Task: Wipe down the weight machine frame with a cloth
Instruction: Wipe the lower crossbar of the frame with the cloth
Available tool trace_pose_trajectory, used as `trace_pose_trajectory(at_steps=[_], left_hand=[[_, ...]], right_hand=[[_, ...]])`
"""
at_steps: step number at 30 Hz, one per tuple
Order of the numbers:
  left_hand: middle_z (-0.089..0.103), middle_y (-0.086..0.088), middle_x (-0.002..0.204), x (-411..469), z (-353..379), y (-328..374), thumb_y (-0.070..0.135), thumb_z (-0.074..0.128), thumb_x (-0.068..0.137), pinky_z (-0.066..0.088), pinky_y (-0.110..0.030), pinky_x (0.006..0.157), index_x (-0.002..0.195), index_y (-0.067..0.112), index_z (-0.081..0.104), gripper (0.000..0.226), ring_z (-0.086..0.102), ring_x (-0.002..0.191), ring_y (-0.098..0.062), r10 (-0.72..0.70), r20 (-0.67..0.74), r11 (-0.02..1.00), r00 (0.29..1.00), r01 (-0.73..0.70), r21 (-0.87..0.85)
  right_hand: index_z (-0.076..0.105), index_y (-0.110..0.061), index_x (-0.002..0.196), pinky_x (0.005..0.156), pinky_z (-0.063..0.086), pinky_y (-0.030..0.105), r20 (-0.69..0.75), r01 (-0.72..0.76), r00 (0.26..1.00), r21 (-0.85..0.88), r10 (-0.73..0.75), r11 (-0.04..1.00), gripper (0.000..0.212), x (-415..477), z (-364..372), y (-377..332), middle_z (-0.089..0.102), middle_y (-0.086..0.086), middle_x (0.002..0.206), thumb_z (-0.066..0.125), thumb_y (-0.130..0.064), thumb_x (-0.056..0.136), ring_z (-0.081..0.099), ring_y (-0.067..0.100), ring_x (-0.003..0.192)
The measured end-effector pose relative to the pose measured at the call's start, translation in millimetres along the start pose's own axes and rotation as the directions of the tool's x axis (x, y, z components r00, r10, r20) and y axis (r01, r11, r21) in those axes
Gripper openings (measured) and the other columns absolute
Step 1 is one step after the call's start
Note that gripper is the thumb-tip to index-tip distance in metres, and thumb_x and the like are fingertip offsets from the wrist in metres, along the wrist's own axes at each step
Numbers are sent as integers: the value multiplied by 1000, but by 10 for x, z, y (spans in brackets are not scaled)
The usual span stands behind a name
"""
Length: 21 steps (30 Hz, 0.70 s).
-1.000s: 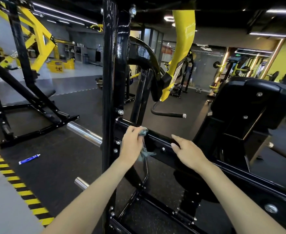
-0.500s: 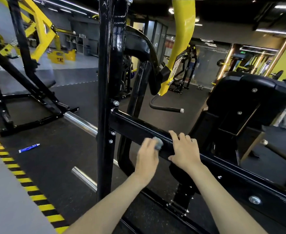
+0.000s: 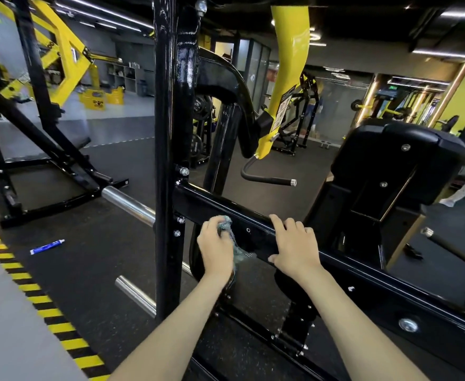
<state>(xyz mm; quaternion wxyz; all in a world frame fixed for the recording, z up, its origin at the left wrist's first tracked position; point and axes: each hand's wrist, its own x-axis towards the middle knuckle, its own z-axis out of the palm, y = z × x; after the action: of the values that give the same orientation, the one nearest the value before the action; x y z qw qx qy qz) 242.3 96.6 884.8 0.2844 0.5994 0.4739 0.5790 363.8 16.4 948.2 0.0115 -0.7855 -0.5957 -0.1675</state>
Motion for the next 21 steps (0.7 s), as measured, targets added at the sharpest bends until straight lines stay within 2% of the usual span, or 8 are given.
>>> trace_pose_trajectory(at_steps=[1, 5, 10, 14, 15, 17, 18, 21], left_hand=[[60, -1, 98, -55, 23, 72, -13, 56, 80, 37, -11, 78, 101, 11, 66, 33, 60, 93, -17, -13, -11, 1000, 1000, 13, 19], [59, -4, 99, -244, 13, 34, -17, 53, 77, 45, -18, 75, 102, 4, 65, 35, 59, 82, -14, 376, 268, 921, 887, -390, 0], [60, -3, 107, -243, 76, 117, -14, 54, 82, 40, -12, 86, 110, 7, 65, 36, 57, 97, -11, 102, 75, 994, 992, -104, 25], [59, -9, 102, -294, 12, 13, -14, 55, 76, 51, -30, 81, 107, 2, 63, 36, 59, 91, -21, 493, 305, 846, 815, -531, 52], [59, -8, 102, -180, -10, -39, -14, 53, 77, 51, -33, 82, 106, 3, 63, 36, 58, 92, -20, 461, 275, 869, 844, -492, 55], [60, -7, 101, -22, -33, -35, -15, 52, 80, 50, -36, 87, 106, 5, 65, 35, 57, 92, -17, 157, 62, 986, 986, -160, 50], [61, -8, 102, -21, -18, 27, -14, 53, 82, 50, -35, 88, 106, 5, 65, 33, 58, 93, -17, 48, 0, 998, 999, -48, 51], [60, -8, 106, -280, 41, 102, -14, 57, 79, 52, -38, 86, 108, 5, 63, 35, 60, 98, -21, 322, 208, 937, 924, -342, 68]], right_hand=[[11, -20, 150, 100, 35, 35, 1, -4, 1000, 5, 4, 1000, 91, 4, -1, -1, 44, 6, 133, 68, -44, 83, 44, 25, 122], [12, -20, 150, 99, 36, 35, 0, -5, 1000, -16, 6, 1000, 92, 12, -2, 2, 44, 7, 133, 68, -44, 83, 44, 25, 121], [14, -21, 149, 99, 35, 36, -2, -14, 1000, -1, 14, 1000, 92, 2, -7, -15, 45, 7, 132, 70, -44, 81, 45, 26, 121], [14, -20, 150, 99, 36, 36, -2, -13, 1000, -3, 13, 1000, 91, -14, 1, -12, 45, 7, 132, 70, -43, 81, 45, 26, 121], [14, -20, 150, 98, 36, 36, -3, -12, 1000, -3, 12, 1000, 91, -13, -1, -10, 45, 7, 131, 70, -43, 82, 45, 26, 121], [15, -20, 149, 99, 36, 36, -9, -11, 1000, -7, 11, 1000, 91, -10, -6, -12, 46, 7, 131, 70, -43, 81, 45, 26, 120], [15, -20, 149, 99, 36, 36, -8, -15, 1000, -6, 15, 1000, 91, -4, -10, -15, 46, 7, 130, 70, -43, 81, 45, 26, 120], [15, -21, 149, 98, 36, 36, 5, -22, 1000, -2, 22, 1000, 91, 3, -12, -25, 46, 7, 130, 71, -43, 80, 45, 26, 120]])
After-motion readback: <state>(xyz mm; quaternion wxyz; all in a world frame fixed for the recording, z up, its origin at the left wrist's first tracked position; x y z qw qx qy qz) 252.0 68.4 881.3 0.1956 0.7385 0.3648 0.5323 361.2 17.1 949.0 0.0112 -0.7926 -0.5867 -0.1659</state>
